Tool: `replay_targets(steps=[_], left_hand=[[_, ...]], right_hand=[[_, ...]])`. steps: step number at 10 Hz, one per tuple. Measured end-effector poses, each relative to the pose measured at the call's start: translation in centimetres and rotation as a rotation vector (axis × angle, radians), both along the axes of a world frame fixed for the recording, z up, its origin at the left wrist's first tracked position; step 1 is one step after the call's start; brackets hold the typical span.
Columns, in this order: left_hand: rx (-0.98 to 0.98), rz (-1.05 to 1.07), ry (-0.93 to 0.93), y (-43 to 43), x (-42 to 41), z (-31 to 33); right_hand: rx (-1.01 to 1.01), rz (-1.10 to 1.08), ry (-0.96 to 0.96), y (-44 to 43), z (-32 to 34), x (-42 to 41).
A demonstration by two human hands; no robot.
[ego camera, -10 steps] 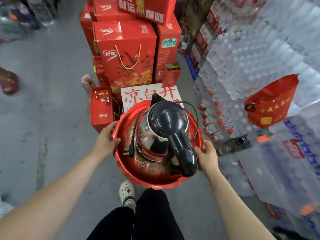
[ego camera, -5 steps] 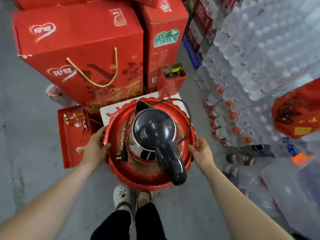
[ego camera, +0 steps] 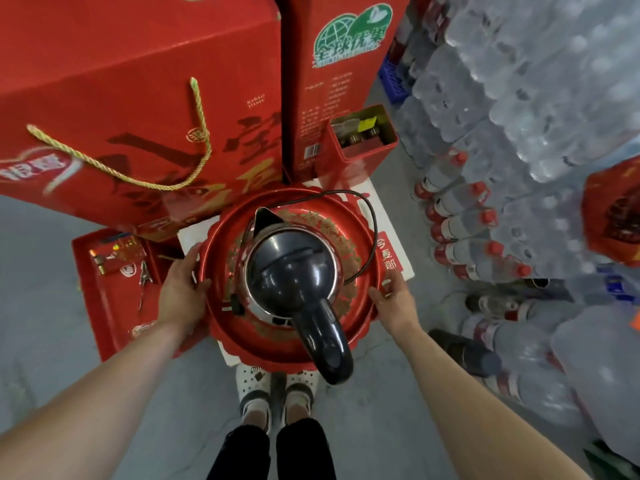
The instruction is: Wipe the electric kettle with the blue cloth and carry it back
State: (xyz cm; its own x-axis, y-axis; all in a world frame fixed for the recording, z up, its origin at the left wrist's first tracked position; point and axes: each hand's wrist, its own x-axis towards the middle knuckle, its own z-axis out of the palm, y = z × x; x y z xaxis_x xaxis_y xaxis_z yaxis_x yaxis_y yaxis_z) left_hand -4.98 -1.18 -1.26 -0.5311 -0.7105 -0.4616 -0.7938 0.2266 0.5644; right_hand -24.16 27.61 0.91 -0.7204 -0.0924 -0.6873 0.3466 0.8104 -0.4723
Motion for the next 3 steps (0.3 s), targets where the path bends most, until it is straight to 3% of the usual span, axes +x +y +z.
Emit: replay_targets(steps=[2, 3], left_hand=[[-0.008, -0.044, -0.019, -0.3, -0.1, 0.4], [0.059, -0.013, -0.067, -0.8, 0.2, 1.1]], right_hand=[[0.085, 0.128, -0.028, -0.4, 2.4, -0.5], [0.009, 0.032, 0.203, -0.9, 6.9, -2.3]])
